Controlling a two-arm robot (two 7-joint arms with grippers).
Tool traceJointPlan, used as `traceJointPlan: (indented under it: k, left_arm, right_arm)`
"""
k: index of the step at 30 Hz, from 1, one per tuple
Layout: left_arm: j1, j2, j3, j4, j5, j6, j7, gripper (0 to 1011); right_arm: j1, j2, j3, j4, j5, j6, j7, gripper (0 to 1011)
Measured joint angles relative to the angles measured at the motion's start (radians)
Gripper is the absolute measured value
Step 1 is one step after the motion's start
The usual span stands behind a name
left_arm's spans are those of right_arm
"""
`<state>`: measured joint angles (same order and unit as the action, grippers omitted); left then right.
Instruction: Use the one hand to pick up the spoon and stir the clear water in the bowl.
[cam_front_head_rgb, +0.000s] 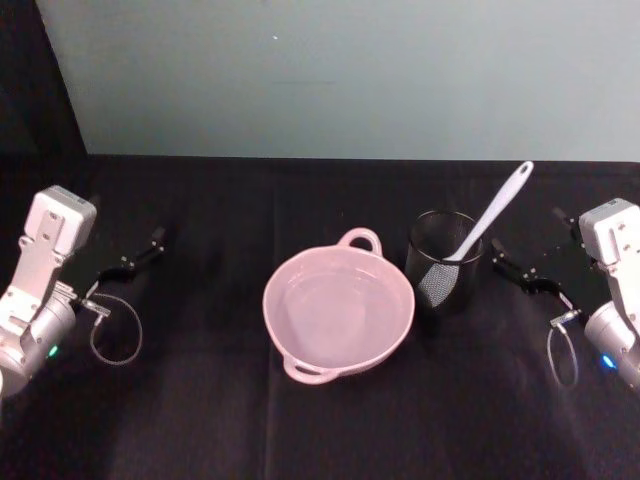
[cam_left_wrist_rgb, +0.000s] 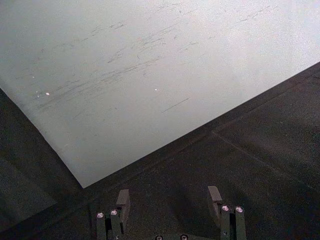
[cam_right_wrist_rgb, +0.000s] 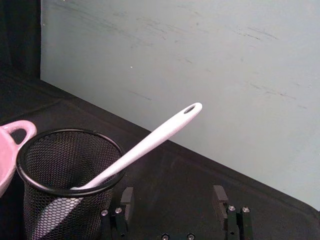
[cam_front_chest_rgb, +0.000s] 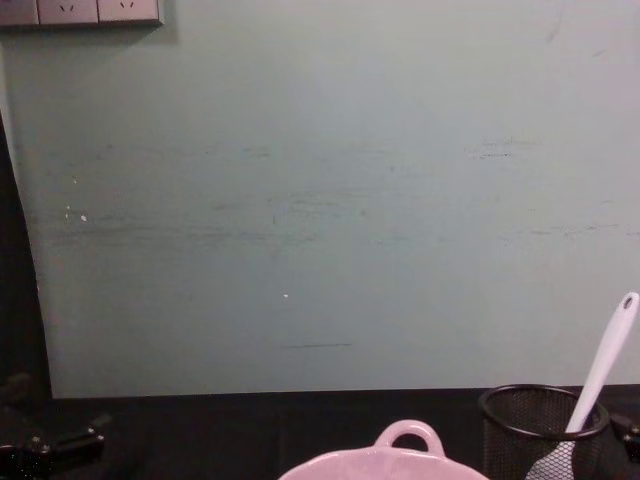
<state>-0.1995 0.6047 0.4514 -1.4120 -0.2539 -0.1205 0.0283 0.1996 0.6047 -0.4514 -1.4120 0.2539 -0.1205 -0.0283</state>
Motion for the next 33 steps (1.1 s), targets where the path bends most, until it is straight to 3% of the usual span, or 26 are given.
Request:
traceJointPlan:
  k: [33]
  left_arm:
    - [0.0,0.0,0.0,0.0,0.0,0.0,0.0,1011]
  right_arm:
    - [0.0,0.0,0.0,0.0,0.0,0.0,0.0,1002]
